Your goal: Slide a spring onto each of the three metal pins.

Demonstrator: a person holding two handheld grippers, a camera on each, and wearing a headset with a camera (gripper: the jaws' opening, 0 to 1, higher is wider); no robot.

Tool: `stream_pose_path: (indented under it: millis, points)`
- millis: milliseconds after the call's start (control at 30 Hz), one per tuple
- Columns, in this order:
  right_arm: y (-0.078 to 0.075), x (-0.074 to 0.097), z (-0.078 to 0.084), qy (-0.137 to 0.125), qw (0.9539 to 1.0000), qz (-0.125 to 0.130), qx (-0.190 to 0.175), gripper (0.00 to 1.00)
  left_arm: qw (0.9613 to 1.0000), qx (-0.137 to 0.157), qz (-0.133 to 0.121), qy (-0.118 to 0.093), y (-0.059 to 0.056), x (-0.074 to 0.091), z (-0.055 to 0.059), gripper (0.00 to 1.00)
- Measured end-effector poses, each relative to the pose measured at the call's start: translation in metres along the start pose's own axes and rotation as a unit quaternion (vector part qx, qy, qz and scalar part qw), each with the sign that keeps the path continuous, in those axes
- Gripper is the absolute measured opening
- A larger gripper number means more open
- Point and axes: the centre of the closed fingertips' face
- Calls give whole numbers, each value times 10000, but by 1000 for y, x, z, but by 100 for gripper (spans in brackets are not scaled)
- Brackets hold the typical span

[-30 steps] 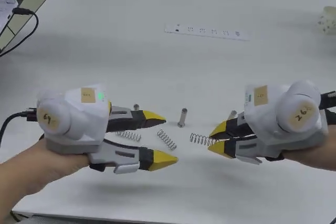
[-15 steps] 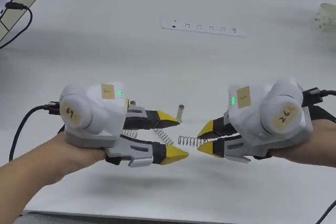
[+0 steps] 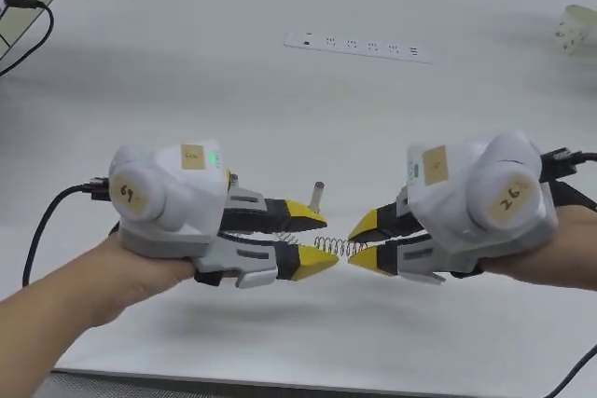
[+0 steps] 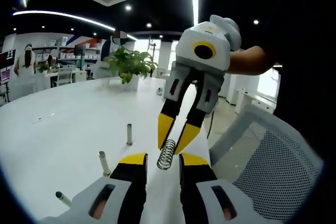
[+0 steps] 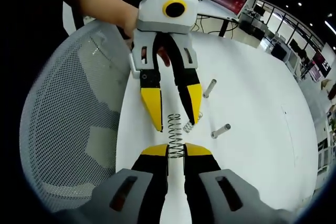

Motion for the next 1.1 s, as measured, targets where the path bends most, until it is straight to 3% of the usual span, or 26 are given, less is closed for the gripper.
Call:
stream_pose_path:
  millis: [367, 500, 833, 1100]
  points:
    - [1, 2, -7, -148, 9999, -20, -14, 8, 9999, 28, 75, -75, -3, -5, -2, 12]
    - [3, 1, -8, -192, 9998, -47, -23, 8, 9998, 4, 175, -79, -6, -6, -2, 4]
    - [5, 2, -7, -284, 9996, -73, -29, 8, 9994, -209, 251, -62, -11, -5, -2, 3]
    - [13, 2, -4, -375, 9992, -165, -23, 9, 9990, -197, 400, 59, -17, -6, 1, 2]
Point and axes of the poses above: the centre of the closed fingertips' face, and the gripper's own axes: x roughly backward along the fingers, y roughly to its left, z roughly out of its underside, and after that the axes turned 10 degrees about -y, right-handed
